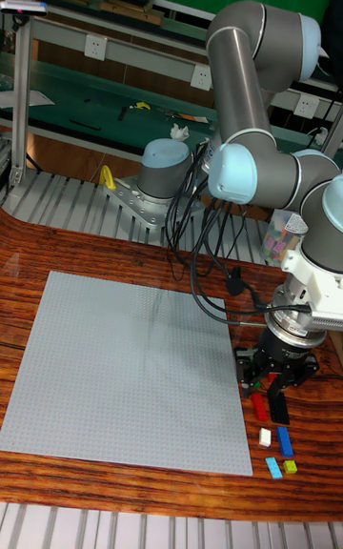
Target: Build with small Lego blocks
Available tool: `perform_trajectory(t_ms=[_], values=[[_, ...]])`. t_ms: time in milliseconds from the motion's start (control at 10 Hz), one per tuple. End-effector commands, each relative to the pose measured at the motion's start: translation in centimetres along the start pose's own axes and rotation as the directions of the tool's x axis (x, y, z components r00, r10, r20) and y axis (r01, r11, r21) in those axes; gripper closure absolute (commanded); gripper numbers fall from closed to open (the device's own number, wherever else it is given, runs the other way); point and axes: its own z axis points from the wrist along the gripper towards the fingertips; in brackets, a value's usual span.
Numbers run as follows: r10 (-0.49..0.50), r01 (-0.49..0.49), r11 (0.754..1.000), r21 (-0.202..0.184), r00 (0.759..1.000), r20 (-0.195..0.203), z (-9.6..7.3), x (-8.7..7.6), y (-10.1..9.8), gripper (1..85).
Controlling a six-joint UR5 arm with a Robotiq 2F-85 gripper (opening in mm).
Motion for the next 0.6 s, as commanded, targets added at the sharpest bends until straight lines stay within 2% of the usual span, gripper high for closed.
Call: perform_trajectory(t_ms=[0,100,300,500], values=[[0.001,-0.001,1.000,-0.002,1.000,-0.003,-0.18,-0.01,-0.12,40.7],[-0.006,0.006,1.000,0.008,1.000,-0.005,-0.18,0.05,-0.40,41.3],[-0.018,0.018,1.000,-0.020,1.000,0.003,-0.18,-0.15,0.35,39.3],[-0.022,0.022,0.999,-0.025,1.000,0.008,-0.19,-0.28,0.46,39.0]])
